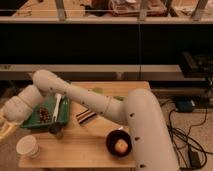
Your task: Place banana in paper cup
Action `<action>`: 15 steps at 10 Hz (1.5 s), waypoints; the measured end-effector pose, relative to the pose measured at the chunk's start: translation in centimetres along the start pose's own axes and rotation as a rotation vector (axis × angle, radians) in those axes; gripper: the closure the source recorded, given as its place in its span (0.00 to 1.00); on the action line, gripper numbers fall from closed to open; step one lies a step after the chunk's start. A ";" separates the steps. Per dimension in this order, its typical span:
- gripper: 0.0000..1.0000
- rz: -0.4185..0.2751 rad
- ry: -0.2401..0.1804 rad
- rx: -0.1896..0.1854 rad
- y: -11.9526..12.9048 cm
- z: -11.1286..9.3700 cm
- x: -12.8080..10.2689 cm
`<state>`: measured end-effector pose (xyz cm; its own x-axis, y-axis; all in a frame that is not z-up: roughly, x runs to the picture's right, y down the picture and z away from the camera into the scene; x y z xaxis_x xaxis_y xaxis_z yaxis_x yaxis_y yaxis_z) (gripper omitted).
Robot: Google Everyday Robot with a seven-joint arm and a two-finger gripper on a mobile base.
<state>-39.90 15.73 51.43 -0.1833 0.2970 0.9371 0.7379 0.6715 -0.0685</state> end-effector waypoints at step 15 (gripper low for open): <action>0.87 0.211 -0.031 0.010 3.6 0.0 7.3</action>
<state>-38.61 20.28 58.06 -0.0457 0.4522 0.8908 0.7553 0.5993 -0.2655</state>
